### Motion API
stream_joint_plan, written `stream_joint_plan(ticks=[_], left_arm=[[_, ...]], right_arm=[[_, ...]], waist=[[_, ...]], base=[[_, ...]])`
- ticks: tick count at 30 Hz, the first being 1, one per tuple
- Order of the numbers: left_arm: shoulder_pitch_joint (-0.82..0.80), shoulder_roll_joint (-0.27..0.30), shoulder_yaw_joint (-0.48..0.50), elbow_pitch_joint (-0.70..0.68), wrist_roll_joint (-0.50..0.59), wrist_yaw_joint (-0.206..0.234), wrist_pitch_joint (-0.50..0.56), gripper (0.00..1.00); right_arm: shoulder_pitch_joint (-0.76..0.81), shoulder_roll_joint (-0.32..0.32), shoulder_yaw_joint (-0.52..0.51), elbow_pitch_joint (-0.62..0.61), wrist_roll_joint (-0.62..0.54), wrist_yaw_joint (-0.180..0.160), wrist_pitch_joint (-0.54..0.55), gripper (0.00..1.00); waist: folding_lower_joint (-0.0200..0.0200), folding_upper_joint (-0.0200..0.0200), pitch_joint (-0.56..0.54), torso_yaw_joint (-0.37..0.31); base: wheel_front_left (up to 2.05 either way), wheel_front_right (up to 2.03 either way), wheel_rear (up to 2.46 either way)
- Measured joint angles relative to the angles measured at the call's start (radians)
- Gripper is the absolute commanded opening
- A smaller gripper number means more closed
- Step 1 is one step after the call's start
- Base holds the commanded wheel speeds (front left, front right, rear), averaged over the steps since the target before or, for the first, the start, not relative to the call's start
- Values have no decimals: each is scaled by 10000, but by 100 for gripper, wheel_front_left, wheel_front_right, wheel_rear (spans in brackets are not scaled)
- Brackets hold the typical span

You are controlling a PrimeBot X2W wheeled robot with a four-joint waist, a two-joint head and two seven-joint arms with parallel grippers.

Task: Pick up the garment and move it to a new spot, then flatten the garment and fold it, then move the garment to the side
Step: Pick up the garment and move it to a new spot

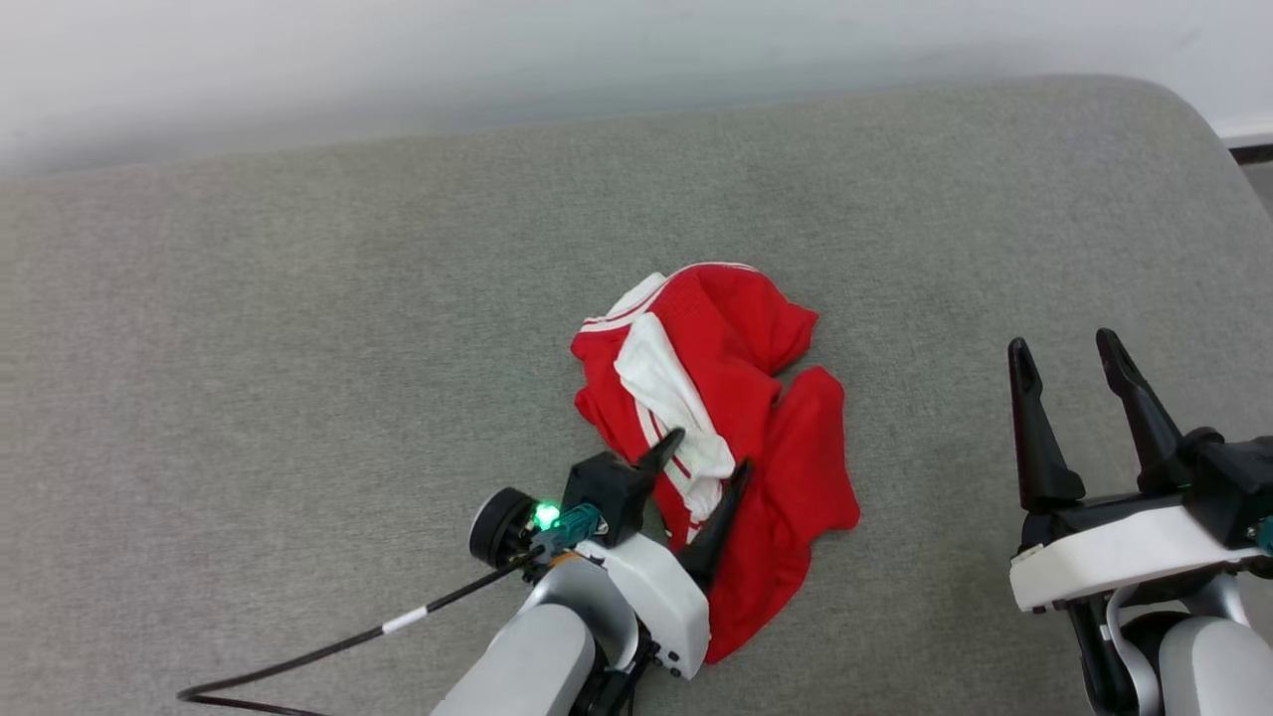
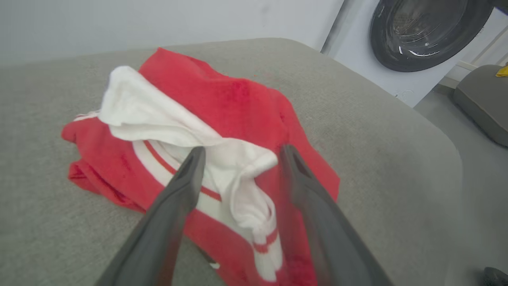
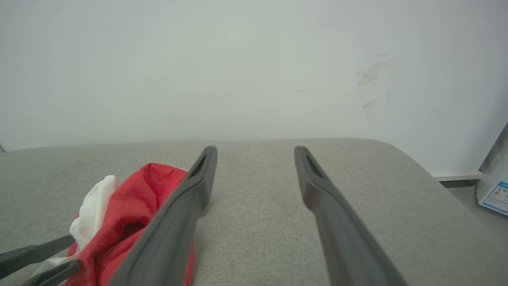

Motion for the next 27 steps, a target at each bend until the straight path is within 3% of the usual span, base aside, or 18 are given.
stream_joint_plan(ticks=[7, 15, 22, 27], left_arm=[[-100, 82, 464, -1005, 226, 711, -1137, 100], [340, 1093, 1960, -1894, 134, 1778, -1367, 100], [1335, 2178, 2895, -2255, -136, 2220, -1325, 100], [2108, 2468, 2976, -2638, -221, 2399, -1066, 100]], right_arm=[[30, -2, -102, 161, -115, 0, 19, 100], [190, 0, -311, 259, -326, 0, 159, 100], [472, 2, -232, 385, -364, 0, 307, 100], [718, 2, -196, 410, -368, 0, 362, 100]], waist=[[0, 0, -438, 491], [0, 0, -865, 1152], [0, 0, -1319, 1381], [0, 0, -1665, 1317]], base=[[0, 0, 0], [0, 0, 0], [0, 0, 0], [0, 0, 0]])
